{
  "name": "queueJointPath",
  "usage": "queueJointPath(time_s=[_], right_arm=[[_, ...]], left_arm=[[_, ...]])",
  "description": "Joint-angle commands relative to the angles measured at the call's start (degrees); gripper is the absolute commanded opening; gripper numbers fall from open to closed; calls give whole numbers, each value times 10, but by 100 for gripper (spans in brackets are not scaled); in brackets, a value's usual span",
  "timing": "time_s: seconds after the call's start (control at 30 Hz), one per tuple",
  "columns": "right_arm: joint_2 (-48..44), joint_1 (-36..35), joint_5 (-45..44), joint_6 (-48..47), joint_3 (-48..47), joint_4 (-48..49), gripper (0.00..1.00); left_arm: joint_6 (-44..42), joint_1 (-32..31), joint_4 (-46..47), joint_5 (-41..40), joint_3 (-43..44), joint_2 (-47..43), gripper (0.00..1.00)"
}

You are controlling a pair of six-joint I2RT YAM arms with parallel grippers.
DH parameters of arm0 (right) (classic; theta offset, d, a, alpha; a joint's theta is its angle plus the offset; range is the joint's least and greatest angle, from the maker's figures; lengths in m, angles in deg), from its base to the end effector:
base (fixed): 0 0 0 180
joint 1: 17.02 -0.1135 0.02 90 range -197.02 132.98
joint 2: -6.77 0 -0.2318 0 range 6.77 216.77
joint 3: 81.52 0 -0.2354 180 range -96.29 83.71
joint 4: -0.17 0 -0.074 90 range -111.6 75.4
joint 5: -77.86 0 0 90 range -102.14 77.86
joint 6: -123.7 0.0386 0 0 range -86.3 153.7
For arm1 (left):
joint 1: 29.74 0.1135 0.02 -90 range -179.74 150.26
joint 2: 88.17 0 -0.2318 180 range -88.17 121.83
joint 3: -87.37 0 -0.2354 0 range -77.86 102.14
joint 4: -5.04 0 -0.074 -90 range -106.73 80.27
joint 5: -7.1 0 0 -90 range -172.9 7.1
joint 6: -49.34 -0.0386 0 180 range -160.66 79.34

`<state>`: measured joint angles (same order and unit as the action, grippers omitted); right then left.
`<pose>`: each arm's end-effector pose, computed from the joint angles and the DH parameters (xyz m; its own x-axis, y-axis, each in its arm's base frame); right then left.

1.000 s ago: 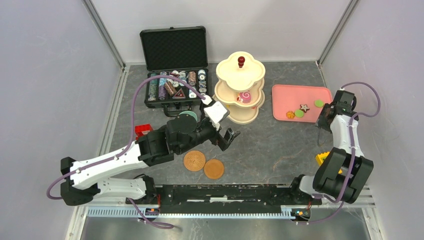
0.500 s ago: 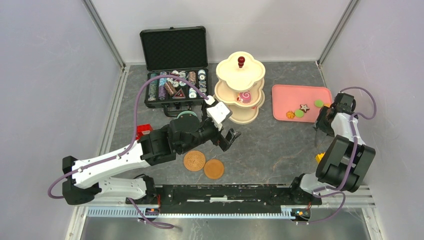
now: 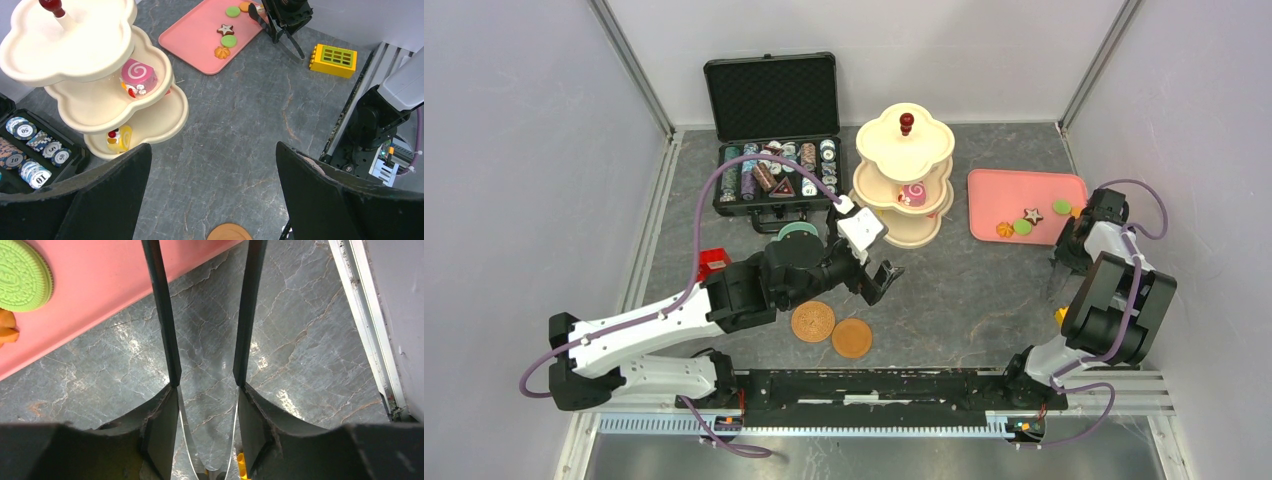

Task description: Serve the afternoon tea

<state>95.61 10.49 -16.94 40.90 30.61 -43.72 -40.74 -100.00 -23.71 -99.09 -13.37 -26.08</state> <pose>0.2494 -0.1335 0.1592 -0.7349 0.5236 -0.4310 0.5886 0.8082 -0.0219 0.0930 -0.2272 0.3655 -0.0667 0.1898 -0.9796 0.8117 0.5812 0.0573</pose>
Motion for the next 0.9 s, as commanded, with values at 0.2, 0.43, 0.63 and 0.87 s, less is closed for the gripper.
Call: queueJointPath(time_s=[0.2, 0.43, 0.63, 0.87], right_arm=[[-34, -13, -18, -7, -9, 14, 26], [-91, -51, -3, -17, -2, 13, 7], [-123, -118, 30, -24, -6, 7, 3], [-190, -212, 82, -13, 32, -1, 1]], left_arm=[[2, -3, 33, -1, -9, -18, 100], [-18, -3, 42, -23, -19, -32, 100], [-27, -3, 66, -61, -42, -59, 100], [-37, -3, 92, -105, -66, -88, 100]])
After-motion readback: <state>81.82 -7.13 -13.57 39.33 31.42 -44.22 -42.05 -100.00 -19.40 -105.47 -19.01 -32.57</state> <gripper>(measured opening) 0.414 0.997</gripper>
